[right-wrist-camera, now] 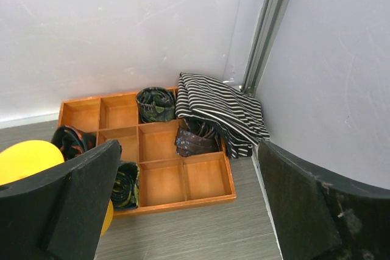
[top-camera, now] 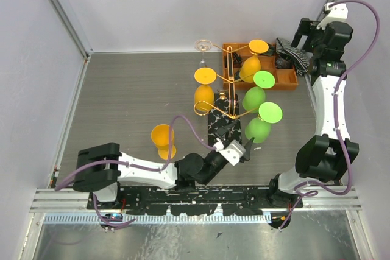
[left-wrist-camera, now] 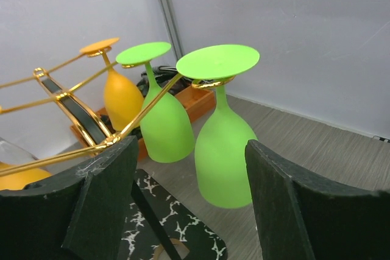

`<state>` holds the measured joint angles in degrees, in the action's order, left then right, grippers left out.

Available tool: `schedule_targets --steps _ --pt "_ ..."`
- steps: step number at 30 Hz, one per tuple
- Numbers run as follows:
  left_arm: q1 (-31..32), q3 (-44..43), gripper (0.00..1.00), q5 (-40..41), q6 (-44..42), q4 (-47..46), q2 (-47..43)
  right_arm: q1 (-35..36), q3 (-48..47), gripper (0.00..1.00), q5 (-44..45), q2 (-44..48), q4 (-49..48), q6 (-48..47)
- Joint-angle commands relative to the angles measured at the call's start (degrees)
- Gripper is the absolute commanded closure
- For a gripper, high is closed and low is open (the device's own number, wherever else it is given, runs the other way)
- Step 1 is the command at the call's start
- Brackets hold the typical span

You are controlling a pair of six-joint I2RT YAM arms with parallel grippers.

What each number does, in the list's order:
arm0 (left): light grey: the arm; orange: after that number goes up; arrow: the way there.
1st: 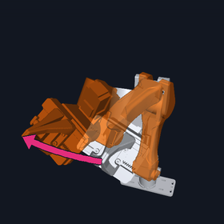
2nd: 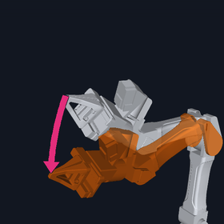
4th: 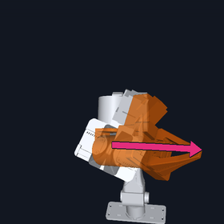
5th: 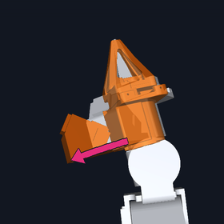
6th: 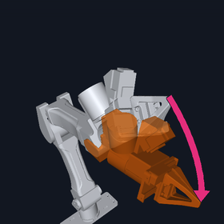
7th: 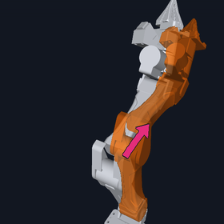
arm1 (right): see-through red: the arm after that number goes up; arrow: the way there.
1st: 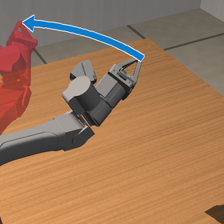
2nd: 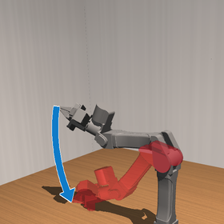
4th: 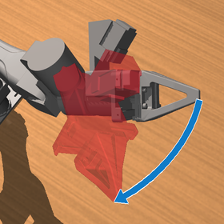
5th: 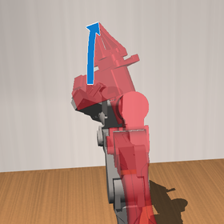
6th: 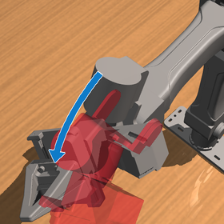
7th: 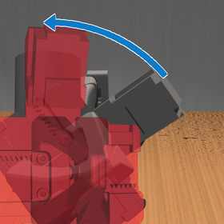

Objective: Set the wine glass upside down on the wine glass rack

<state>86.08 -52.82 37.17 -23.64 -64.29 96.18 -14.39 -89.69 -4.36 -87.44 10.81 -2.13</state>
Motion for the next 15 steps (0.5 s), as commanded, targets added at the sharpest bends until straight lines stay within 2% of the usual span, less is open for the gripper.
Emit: schedule_targets --steps 1,5,9,14,15 --pt "1.1 0.4 0.22 2.2 -8.1 -2.4 -3.5 -0.3 -4.7 0.0 -0.1 4.1 -0.5 3.1" --pt "0.8 0.5 0.17 1.8 -9.5 -4.8 -5.5 -0.3 -6.8 0.0 -1.1 5.0 0.2 6.0" --pt "-0.5 -0.1 0.16 0.8 -4.9 -3.6 -9.8 -0.3 -9.7 0.0 -2.1 5.5 2.2 6.5" --pt "-1.5 -6.6 0.13 1.0 -4.0 12.5 -15.3 -0.4 -9.8 0.0 -3.9 7.2 2.8 8.7" --pt "-2.0 -8.2 0.08 1.2 -3.5 15.4 -16.1 -0.3 -9.7 0.0 -4.4 7.4 3.0 9.4"
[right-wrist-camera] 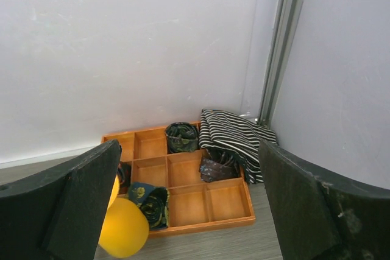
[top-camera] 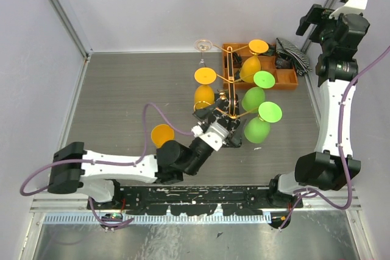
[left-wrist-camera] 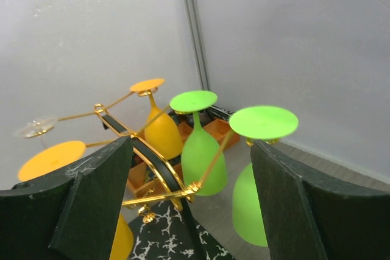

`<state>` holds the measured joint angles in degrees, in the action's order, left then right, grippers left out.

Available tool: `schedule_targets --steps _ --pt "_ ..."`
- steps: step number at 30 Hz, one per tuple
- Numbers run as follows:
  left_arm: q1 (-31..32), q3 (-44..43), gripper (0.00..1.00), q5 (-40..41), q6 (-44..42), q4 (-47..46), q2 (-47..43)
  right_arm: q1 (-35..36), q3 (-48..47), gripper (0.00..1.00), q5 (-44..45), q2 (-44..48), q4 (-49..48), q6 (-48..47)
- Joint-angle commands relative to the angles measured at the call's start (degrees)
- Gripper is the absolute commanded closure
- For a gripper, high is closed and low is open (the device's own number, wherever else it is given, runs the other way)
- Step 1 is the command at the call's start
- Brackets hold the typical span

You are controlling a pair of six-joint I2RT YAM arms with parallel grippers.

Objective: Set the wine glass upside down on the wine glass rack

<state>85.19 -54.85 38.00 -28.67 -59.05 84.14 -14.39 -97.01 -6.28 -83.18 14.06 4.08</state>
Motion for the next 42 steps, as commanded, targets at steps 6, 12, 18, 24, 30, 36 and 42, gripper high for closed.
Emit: schedule_targets --steps 6,12,18,24,30,36,42 --pt "-11.7 -14.5 0.05 -4.8 19.0 36.5 -11.6 0.1 -5.1 0.0 -6.6 2.6 3.8 7.5" --pt "-22.9 -18.3 0.02 -9.0 25.6 53.4 -16.9 2.6 -7.2 0.0 -8.0 1.7 7.5 9.1" --pt "-33.8 -20.0 0.01 -14.9 34.2 71.3 -20.9 9.8 -17.6 0.0 -4.7 -4.7 17.4 6.6" --pt "-37.0 -20.7 0.0 -15.9 36.9 89.0 -22.3 17.1 -19.6 0.0 -3.6 -6.1 19.0 7.1" --pt "-37.3 -18.6 0.0 -15.3 38.3 98.5 -23.4 23.5 -20.0 0.0 -1.7 -7.1 20.7 5.9" --pt "-38.8 -15.7 0.01 -14.7 42.0 103.3 -23.2 25.5 -18.1 0.0 0.4 -6.0 19.7 5.4" --pt "-45.3 -13.2 0.01 -21.5 45.7 106.0 -21.7 25.9 -17.2 0.0 1.4 -4.8 19.0 5.4"
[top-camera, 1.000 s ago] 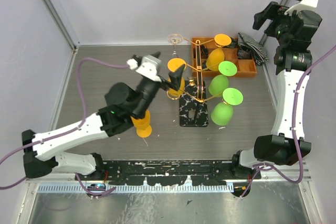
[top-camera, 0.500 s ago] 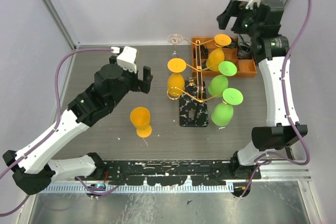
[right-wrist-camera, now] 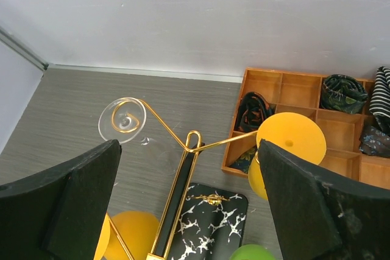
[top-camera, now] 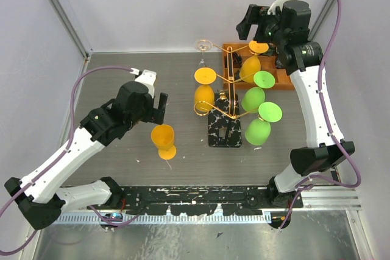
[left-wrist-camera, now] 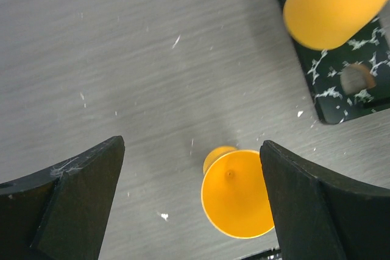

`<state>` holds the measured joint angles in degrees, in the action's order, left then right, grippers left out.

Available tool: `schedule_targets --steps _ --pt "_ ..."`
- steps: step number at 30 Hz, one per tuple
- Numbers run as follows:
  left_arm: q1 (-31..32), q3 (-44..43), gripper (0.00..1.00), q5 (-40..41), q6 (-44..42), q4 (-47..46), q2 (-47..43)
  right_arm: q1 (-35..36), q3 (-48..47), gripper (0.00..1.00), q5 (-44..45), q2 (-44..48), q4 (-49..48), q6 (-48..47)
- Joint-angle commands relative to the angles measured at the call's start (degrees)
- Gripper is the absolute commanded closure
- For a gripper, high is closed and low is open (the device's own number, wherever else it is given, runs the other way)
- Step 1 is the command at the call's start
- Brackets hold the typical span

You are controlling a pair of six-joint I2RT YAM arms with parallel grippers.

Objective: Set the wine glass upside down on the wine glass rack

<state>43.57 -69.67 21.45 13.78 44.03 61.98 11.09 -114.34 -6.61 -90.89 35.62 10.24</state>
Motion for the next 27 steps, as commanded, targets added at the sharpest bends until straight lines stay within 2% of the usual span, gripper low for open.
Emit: schedule_targets --steps 1,10,19,23,27 --pt "-4.7 1.9 0.01 -6.2 3.7 2.9 0.7 0.4 0.2 0.0 1.8 3.0 -2.6 -0.9" --pt "-5.9 4.1 0.02 -13.7 2.7 6.1 1.2 0.4 0.2 0.0 3.0 3.0 -2.7 -2.1" --pt "-6.0 4.4 0.08 -15.5 1.6 10.1 3.4 0.4 0.2 0.0 3.1 2.6 -3.2 -2.4" --pt "-6.0 4.1 0.12 -16.8 0.8 11.5 4.6 0.4 0.6 0.0 3.4 2.8 -3.6 -2.7" --pt "-6.0 3.5 0.24 -18.0 0.5 12.4 6.0 0.4 0.9 0.0 3.8 2.9 -4.3 -2.9"
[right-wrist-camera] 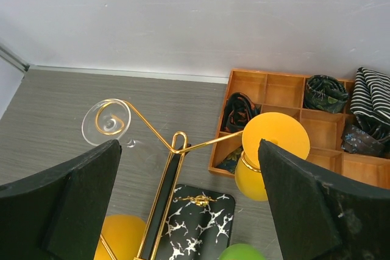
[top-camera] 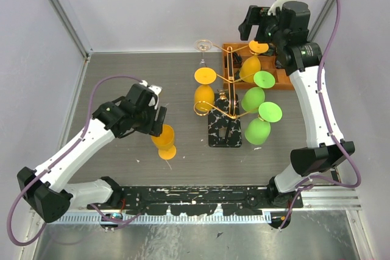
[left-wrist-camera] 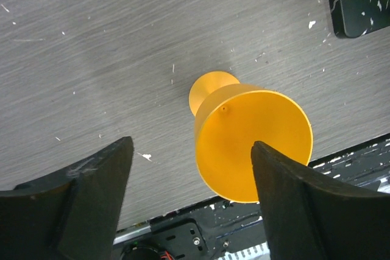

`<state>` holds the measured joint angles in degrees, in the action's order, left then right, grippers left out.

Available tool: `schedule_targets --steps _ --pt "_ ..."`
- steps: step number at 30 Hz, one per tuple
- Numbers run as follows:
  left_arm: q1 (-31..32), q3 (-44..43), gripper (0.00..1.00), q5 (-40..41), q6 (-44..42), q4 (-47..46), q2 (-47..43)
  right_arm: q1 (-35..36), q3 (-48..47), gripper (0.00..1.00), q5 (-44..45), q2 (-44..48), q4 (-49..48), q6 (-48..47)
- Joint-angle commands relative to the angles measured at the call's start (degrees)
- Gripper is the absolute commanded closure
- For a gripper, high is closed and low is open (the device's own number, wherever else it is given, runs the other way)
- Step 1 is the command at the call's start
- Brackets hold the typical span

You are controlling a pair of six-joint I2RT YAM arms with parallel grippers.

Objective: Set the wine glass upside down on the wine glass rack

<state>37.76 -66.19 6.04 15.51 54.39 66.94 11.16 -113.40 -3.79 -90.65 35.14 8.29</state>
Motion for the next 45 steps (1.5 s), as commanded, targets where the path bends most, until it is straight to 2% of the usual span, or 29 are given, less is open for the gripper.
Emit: schedule_targets --steps 1,16,22,28,32,40,45 --pt "-0.1 -0.2 0.27 -3.2 -1.3 2.0 1.4 0.3 -0.1 0.0 1.0 2.6 -3.9 -1.2" --pt "-0.2 -4.6 0.78 -6.0 -3.8 2.9 9.4 0.3 -0.6 0.0 1.2 1.6 -5.0 -1.7" --pt "-0.2 -8.4 0.97 -2.1 -7.4 4.2 9.9 0.3 -1.9 0.0 1.0 0.6 -5.0 -1.2" --pt "-1.9 -16.4 1.0 4.7 -15.1 6.3 9.6 0.3 -6.1 0.0 -1.0 -3.2 -2.4 0.8" --pt "-2.8 -22.5 1.0 8.4 -22.4 2.4 8.9 0.3 -7.9 0.0 -2.2 -5.0 -2.1 2.3" --pt "-2.8 -32.4 1.0 12.4 -38.2 -20.7 11.1 0.2 -14.6 0.0 -11.6 -10.4 -0.8 7.0" --pt "-2.8 -31.3 1.0 14.1 -46.1 -39.2 12.3 0.3 -14.7 0.0 -20.4 -11.0 -3.8 13.3"
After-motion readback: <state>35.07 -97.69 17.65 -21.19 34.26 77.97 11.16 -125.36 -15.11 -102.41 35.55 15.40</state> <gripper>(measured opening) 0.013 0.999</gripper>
